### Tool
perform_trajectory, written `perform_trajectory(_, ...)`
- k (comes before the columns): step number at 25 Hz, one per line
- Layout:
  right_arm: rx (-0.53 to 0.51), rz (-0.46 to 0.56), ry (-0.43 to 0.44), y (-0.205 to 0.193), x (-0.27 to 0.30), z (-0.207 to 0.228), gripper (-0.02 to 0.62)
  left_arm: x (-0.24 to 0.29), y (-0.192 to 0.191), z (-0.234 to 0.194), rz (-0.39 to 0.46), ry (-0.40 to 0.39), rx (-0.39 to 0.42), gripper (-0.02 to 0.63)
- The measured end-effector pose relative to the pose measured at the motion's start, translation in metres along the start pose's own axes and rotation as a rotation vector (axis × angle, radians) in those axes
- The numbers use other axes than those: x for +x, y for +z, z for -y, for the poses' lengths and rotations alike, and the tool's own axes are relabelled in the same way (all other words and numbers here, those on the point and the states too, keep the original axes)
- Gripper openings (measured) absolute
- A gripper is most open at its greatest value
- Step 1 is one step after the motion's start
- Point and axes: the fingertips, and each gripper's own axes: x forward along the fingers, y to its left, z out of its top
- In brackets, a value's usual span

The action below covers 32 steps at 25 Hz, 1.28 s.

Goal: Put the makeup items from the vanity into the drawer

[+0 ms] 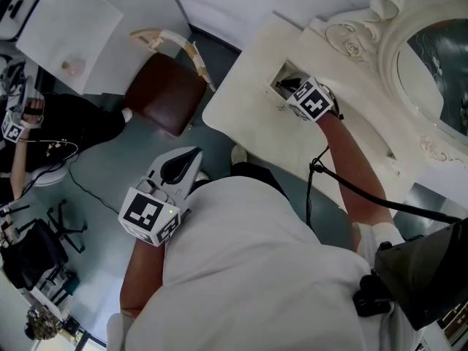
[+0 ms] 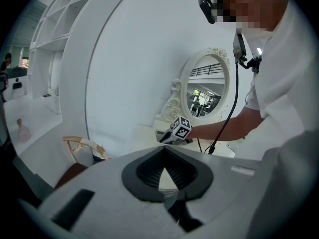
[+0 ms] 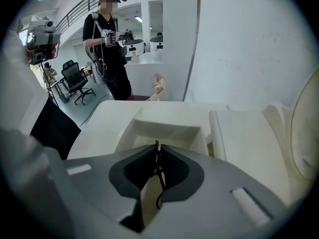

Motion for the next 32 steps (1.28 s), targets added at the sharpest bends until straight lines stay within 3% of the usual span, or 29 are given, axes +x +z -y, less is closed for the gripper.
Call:
perform_trajectory(15, 0.008, 0.004, -0.024, 0.006, -0.012, -0.005, 0.058, -0.027, -0.005, -0.003, 0.028, 0.013, 0.006, 0.002)
perform_trajectory(19, 0.024, 0.04, -0.082, 0.014, -0.031, -0.014, 0.052, -0.045, -0.01, -0.004, 0.038, 0.0, 0.013, 0.002)
perform_trajectory(26, 0.122, 0.172, -0.265, 0.021, -0.088, -0.05, 0.002, -0.072, -0.023, 0.008, 0.039, -0.083, 0.07, 0.002)
perform_trajectory(32, 0.221, 0.238, -0.287, 0.031, -0.112, -0.106, 0.002, -0.085, -0.014, -0.001, 0.053, -0.165, 0.124, 0.002)
